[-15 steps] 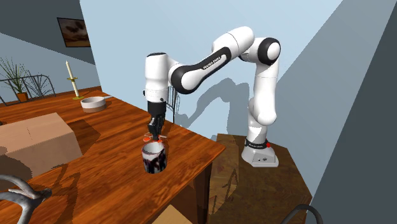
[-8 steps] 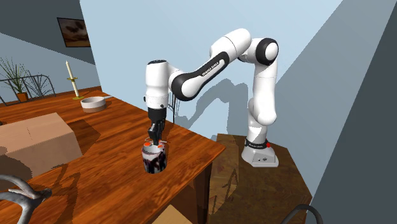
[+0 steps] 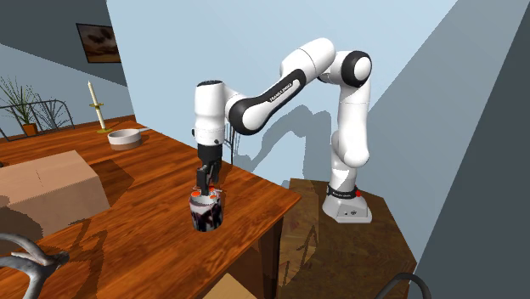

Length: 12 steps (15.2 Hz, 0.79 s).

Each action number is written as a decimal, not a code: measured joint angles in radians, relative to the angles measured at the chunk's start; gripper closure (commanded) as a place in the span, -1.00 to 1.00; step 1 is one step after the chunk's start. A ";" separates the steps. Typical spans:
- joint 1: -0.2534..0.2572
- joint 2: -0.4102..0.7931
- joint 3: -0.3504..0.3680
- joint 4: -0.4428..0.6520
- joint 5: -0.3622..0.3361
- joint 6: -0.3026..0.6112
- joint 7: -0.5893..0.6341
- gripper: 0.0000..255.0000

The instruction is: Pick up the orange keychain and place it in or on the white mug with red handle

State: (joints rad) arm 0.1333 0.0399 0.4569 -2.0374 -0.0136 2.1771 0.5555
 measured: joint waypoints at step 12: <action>-0.005 -0.055 -0.003 0.068 0.029 -0.117 -0.020 -1.00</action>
State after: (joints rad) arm 0.1284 -0.0153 0.4536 -1.9698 0.0157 2.0598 0.5351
